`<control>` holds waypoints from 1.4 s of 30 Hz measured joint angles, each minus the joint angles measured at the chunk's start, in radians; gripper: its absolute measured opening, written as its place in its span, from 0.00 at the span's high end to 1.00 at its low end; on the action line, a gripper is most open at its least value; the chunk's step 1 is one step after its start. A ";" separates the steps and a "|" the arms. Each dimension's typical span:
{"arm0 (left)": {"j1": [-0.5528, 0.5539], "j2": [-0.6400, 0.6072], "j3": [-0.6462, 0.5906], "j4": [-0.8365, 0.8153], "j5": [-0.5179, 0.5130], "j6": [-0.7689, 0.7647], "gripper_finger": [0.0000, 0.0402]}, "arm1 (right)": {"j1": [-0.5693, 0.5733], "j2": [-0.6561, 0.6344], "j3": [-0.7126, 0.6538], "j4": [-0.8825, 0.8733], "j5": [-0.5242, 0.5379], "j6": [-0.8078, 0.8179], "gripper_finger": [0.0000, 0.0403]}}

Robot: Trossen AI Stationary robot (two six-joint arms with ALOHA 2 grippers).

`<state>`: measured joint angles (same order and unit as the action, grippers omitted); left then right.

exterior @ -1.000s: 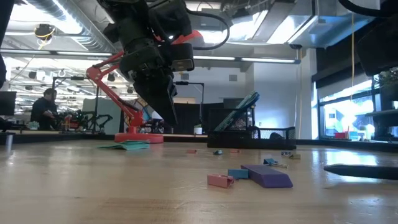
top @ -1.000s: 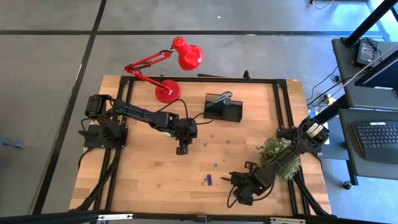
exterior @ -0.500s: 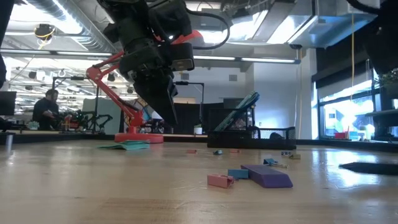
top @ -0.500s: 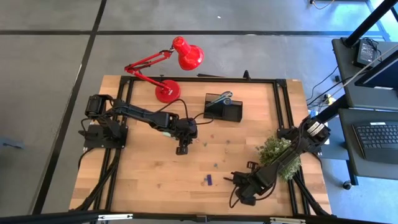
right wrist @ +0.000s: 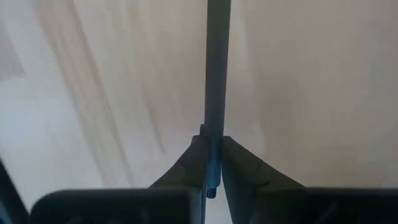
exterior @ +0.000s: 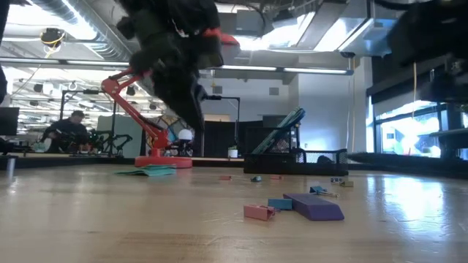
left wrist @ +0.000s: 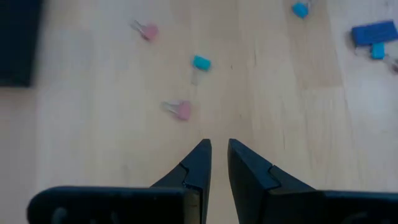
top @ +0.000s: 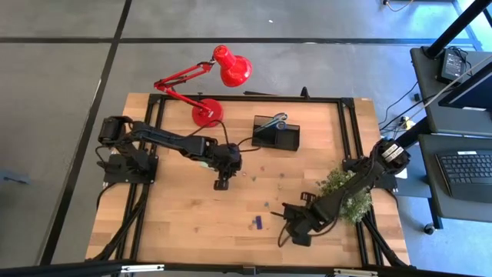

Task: Pick and place office supplies into organizer
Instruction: Put the black pen into the black desk organizer

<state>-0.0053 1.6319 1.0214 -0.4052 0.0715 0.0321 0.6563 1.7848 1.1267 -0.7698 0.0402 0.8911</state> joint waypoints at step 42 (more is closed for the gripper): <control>-0.421 -0.044 0.000 0.443 -1.050 1.187 0.80 | -0.563 -0.436 0.006 0.242 -0.193 0.079 0.91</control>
<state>-0.4259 1.5883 1.0210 0.0382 -0.9783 1.2190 0.0935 1.3483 1.1328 -0.5281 -0.1531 0.9701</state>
